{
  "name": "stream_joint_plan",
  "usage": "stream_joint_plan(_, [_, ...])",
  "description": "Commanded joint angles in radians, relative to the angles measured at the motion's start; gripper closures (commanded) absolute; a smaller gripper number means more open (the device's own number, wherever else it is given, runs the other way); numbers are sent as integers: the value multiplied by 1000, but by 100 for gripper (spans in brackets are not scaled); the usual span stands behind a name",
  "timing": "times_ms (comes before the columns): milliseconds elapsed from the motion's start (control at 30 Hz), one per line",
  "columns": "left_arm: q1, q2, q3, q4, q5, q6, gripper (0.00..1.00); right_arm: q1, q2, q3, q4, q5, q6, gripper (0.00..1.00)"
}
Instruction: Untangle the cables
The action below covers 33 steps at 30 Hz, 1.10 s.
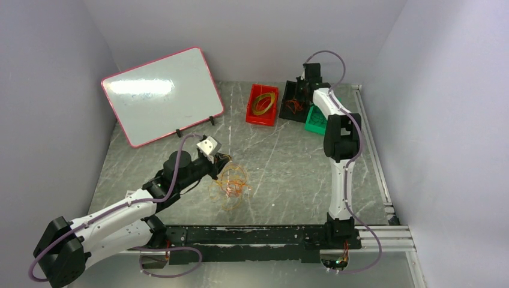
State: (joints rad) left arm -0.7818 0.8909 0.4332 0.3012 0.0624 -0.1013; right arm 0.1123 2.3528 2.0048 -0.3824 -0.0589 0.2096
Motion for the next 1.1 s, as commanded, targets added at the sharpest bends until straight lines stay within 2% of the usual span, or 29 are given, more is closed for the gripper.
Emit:
stream_joint_plan(0, [-4, -4, 6, 2, -10, -5, 93, 3, 41, 50, -43, 4, -21, 89])
stream_joint_plan(133, [-4, -9, 5, 0, -18, -3, 93, 3, 1, 20, -20, -2, -25, 76])
stream_joint_plan(367, [-4, 7, 15, 8, -17, -1, 93, 3, -108, -4, 0, 36, -32, 64])
stream_joint_plan(500, [-4, 23, 29, 7, -8, 6, 93, 3, -164, -25, 0, 107, -45, 57])
stream_joint_plan(600, [-4, 26, 41, 5, -9, 9, 93, 3, -216, -62, 10, 180, -48, 49])
stream_joint_plan(700, [-4, 29, 59, -6, -16, 9, 93, 2, -281, -105, 15, 185, -40, 47])
stream_joint_plan(900, [-3, 39, 138, -31, -68, 23, 93, 59, -568, -358, 103, 45, 10, 47])
stream_joint_plan(1067, [-1, 73, 217, -64, -129, 53, 93, 133, -872, -730, 195, -63, 139, 47])
